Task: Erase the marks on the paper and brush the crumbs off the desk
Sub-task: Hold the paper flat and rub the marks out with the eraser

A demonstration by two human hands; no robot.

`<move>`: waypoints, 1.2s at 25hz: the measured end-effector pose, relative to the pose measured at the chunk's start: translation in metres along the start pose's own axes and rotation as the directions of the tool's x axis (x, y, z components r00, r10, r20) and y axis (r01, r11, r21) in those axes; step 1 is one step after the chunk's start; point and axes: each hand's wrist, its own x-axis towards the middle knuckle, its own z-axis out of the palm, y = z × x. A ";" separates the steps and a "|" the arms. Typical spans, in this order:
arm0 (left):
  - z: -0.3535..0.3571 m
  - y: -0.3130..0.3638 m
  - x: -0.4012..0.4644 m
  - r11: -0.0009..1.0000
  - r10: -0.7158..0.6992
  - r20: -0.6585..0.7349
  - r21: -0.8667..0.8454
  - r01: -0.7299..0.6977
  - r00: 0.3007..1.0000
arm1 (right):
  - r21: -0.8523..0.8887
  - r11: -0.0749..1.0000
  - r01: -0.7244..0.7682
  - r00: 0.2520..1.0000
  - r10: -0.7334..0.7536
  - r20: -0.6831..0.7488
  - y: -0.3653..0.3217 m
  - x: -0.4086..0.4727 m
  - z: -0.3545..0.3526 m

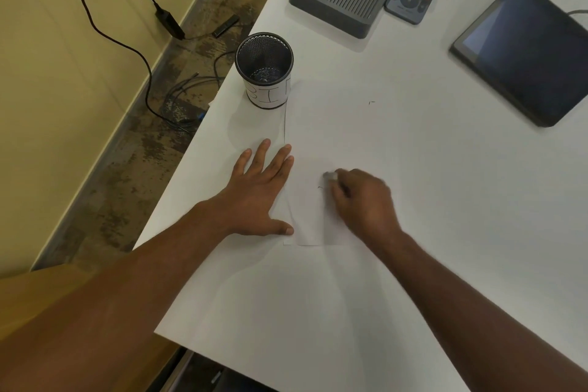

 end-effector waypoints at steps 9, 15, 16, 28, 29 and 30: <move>-0.009 -0.001 0.012 0.999 -0.009 -0.082 -0.047 0.005 0.997 | 0.063 0.998 -0.008 0.999 0.011 -0.036 -0.003 -0.008 0.007; -0.018 0.002 0.024 0.994 0.113 -0.120 0.015 -0.112 0.986 | -0.059 0.997 0.051 0.999 -0.052 -0.015 -0.017 -0.014 0.028; -0.017 0.001 0.026 0.993 0.118 -0.100 0.009 -0.118 0.988 | -0.086 0.993 0.076 0.997 -0.078 -0.027 -0.016 -0.015 0.029; -0.010 0.000 0.029 0.992 0.113 -0.129 -0.044 -0.119 0.985 | -0.033 0.997 -0.076 0.985 0.070 -0.156 -0.011 -0.012 0.012; -0.009 0.000 0.029 0.992 0.111 -0.134 -0.040 -0.117 0.985 | -0.070 0.996 -0.048 0.989 0.038 -0.142 -0.015 -0.013 0.017; -0.009 0.000 0.028 0.993 0.108 -0.140 -0.036 -0.114 0.984 | -0.110 0.993 0.033 0.994 -0.044 -0.103 -0.020 -0.017 0.023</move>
